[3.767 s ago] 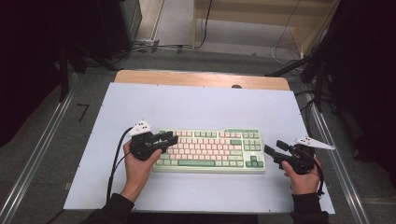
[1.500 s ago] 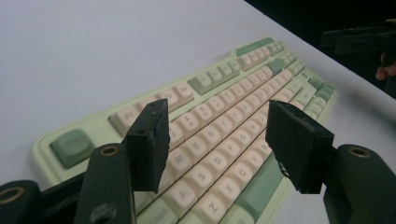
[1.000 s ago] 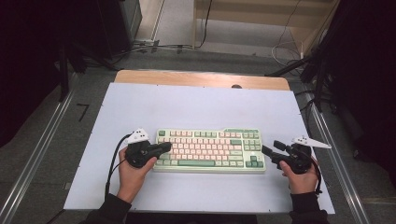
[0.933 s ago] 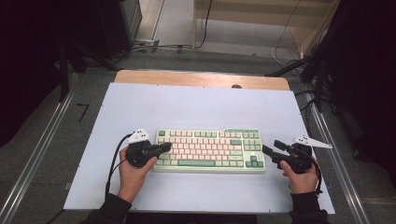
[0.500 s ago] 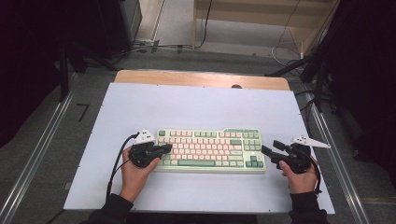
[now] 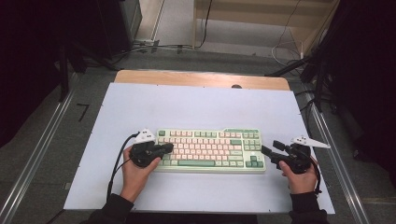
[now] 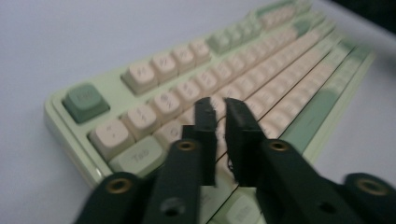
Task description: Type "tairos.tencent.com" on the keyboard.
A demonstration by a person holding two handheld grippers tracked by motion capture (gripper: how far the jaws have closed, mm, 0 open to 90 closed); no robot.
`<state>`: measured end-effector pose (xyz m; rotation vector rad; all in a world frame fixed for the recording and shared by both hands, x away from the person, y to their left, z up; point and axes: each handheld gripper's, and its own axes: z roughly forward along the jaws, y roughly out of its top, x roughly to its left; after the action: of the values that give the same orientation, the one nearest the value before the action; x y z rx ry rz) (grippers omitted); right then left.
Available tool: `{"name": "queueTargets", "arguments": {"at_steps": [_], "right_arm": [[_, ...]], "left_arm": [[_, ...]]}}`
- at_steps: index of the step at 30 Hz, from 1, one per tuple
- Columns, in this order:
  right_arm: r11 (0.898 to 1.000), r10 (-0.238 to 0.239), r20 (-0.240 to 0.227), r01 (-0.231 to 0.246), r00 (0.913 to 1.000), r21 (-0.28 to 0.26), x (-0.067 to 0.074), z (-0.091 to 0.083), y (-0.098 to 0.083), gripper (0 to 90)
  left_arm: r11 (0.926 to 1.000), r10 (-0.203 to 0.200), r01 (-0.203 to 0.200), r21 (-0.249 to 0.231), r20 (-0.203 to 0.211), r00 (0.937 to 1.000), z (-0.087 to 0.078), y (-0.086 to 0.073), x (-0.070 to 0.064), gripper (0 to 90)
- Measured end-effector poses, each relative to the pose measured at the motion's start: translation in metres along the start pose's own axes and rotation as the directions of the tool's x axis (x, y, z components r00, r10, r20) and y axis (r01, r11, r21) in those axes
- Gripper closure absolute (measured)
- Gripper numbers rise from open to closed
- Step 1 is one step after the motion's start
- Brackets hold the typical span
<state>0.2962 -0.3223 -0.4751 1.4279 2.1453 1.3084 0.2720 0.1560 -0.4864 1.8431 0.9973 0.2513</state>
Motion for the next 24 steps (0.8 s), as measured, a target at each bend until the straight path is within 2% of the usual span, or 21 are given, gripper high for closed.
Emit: {"name": "queueTargets", "arguments": {"at_steps": [1,2,3,4,5,6,7,8,9,11,16,22,24], "right_arm": [[1.0,-0.003,-0.001,0.003,1.0,0.0,0.0,0.0,0.0,31.0],[1.0,-0.004,-0.002,0.004,1.0,0.0,0.001,-0.001,0.0,31.0],[1.0,-0.004,-0.002,0.004,1.0,0.0,0.001,-0.001,0.0,31.0],[1.0,-0.004,-0.002,0.004,1.0,-0.004,0.0,-0.001,0.0,31.0],[1.0,0.001,-0.002,-0.001,1.0,-0.005,0.0,-0.002,0.0,31.0],[1.0,0.001,-0.002,-0.001,1.0,-0.008,0.0,-0.001,0.0,31.0],[1.0,0.002,-0.003,-0.002,1.0,-0.01,0.001,-0.001,0.001,31.0],[1.0,0.004,-0.003,-0.004,1.0,-0.009,0.001,0.0,0.002,31.0],[1.0,0.005,-0.007,-0.005,1.0,-0.012,0.003,0.001,0.002,31.0],[1.0,-0.003,-0.016,0.003,0.9999,-0.01,0.008,0.004,0.004,31.0],[1.0,-0.029,-0.038,0.029,0.9989,0.002,0.019,0.014,0.008,31.0],[0.999,-0.051,-0.06,0.052,0.9969,0.008,0.03,0.023,0.012,31.0],[0.998,-0.063,-0.069,0.064,0.9957,0.011,0.035,0.026,0.014,31.0]], "left_arm": [[1.0,0.0,0.0,0.0,0.0,1.0,0.0,0.0,0.0,75.8],[0.9972,-0.018,0.019,-0.072,0.007,0.9998,-0.009,0.002,0.0,70.7],[0.9972,-0.018,0.019,-0.072,0.007,0.9998,-0.009,0.002,0.0,66.5],[0.9922,-0.035,0.035,-0.12,0.001,0.9994,-0.014,0.002,0.002,61.5],[0.9922,-0.035,0.035,-0.12,0.001,0.9994,-0.014,0.002,0.002,55.0],[0.9897,-0.065,0.063,-0.129,-0.013,0.9978,-0.014,0.0,0.006,50.4],[0.9897,-0.065,0.063,-0.129,-0.013,0.9978,-0.014,0.0,0.006,49.8],[0.9857,-0.1,0.098,-0.137,-0.008,0.9949,-0.015,-0.003,0.011,49.5],[0.9857,-0.1,0.098,-0.137,-0.008,0.9949,-0.015,-0.003,0.011,48.2],[0.9793,-0.129,0.126,-0.158,-0.007,0.9917,-0.018,-0.003,0.014,47.2],[0.9809,-0.125,0.121,-0.152,-0.017,0.992,-0.017,-0.004,0.015,46.4],[0.979,-0.129,0.124,-0.161,-0.021,0.9914,-0.017,-0.004,0.015,46.1],[0.9812,-0.124,0.119,-0.152,-0.025,0.9919,-0.016,-0.005,0.016,46.1]]}}
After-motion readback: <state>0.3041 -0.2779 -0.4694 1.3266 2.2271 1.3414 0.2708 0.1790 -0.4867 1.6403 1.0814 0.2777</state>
